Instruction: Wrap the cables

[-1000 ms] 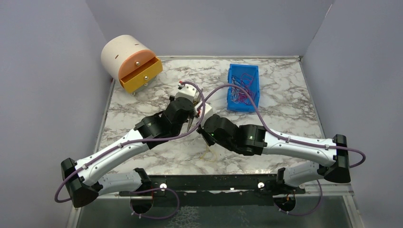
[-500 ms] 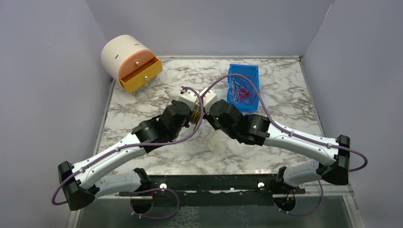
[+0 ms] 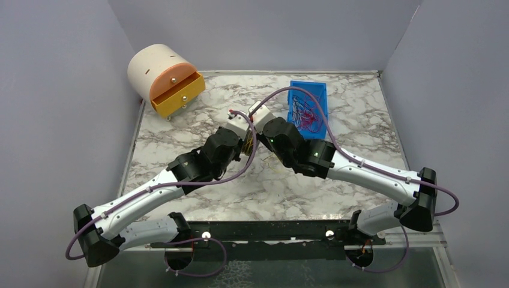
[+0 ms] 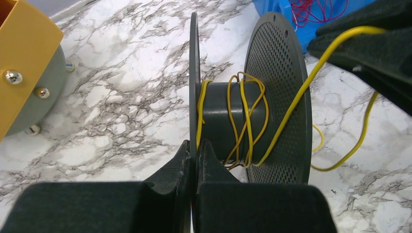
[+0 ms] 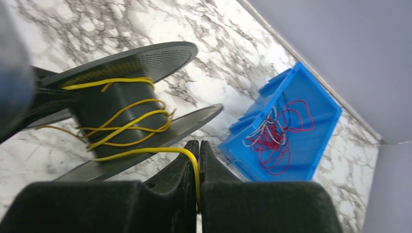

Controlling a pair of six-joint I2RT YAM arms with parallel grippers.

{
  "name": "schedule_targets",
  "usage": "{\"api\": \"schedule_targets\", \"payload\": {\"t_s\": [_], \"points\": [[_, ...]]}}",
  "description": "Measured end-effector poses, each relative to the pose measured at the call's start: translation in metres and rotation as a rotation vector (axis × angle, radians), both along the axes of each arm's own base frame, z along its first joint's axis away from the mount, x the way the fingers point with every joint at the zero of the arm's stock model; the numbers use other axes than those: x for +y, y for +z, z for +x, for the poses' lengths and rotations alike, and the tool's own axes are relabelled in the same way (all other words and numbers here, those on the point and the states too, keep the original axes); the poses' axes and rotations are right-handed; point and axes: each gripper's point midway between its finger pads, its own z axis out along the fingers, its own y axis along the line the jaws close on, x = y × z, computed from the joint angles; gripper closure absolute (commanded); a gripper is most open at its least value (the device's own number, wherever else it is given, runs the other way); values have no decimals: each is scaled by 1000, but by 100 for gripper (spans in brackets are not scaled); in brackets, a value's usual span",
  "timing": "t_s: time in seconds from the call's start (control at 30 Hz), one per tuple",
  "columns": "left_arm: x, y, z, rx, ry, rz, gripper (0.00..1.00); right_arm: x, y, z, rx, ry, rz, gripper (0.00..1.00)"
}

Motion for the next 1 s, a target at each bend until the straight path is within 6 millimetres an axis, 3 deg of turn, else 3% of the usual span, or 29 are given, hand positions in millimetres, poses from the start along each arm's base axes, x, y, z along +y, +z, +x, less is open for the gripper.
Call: {"api": "schedule_targets", "payload": {"t_s": [0.2,0.23,0.47,0.67,0.83,1.0], "points": [[5,-12,-3,16,-13,64,100,-19,3,18,-67,-80,-92,87],[11,-21,-6,37,-19,112,100,-27,8,27,-97,-123,-112,85],[16,-27,-11,53,-31,139,100,-36,16,42,-119,-169,-73,84],[17,-28,-23,74,-93,137,100,-52,16,64,-95,-226,6,99],[13,-28,-35,99,-166,117,100,-60,5,78,-33,-235,90,99],[5,-24,-49,118,-252,80,100,-68,-30,83,68,-238,134,99]]}}
